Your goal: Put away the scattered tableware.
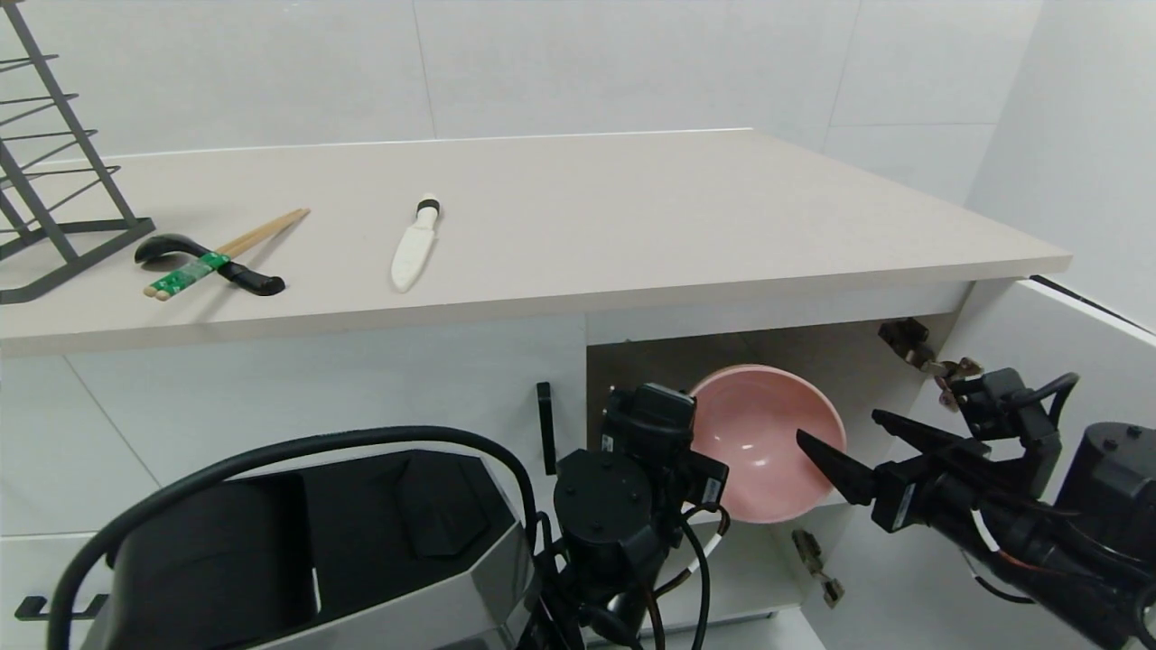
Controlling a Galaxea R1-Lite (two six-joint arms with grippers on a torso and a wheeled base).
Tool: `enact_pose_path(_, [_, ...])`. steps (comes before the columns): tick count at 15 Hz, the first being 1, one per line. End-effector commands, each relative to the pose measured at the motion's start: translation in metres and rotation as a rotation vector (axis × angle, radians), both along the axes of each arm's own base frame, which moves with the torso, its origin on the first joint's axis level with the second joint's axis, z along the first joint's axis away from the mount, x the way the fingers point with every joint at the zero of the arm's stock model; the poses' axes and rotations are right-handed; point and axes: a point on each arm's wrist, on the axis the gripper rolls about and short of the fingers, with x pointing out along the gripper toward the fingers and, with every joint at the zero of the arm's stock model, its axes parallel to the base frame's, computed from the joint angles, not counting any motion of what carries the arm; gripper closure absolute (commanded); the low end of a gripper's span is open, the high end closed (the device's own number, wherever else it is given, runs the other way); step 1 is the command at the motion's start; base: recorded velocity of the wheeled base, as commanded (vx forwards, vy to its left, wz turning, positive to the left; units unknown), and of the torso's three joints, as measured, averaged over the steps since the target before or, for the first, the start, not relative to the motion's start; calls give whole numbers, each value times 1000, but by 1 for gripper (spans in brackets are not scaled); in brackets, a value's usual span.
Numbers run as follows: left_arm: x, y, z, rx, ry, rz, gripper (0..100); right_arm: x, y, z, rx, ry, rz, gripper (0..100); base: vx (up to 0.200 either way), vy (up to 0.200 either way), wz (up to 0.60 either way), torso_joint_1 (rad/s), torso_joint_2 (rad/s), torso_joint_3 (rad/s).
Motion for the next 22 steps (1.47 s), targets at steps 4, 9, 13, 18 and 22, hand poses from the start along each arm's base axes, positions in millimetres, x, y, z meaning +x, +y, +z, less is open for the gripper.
enact_pose_path(4, [5,-1,8,-26,-20,11,100,17,5,-7,-4,8,-6,0,0,0,0,0,0,0])
enact_pose_path(9, [9,1,5,-10,-23,25,100,20,8,-8,-4,4,5,100,0,0,0,0,0,0])
enact_pose_path(13, [10,0,-1,2,-15,25,100,10,25,-9,-8,13,83,100,0,0,0,0,0,0])
enact_pose_path(18, [7,-2,-5,11,-9,16,0,19,31,-9,-2,-1,91,100,0,0,0,0,0,0])
enact_pose_path(22, [-2,8,-5,36,15,10,0,23,19,-18,-17,37,39,100,0,0,0,0,0,0])
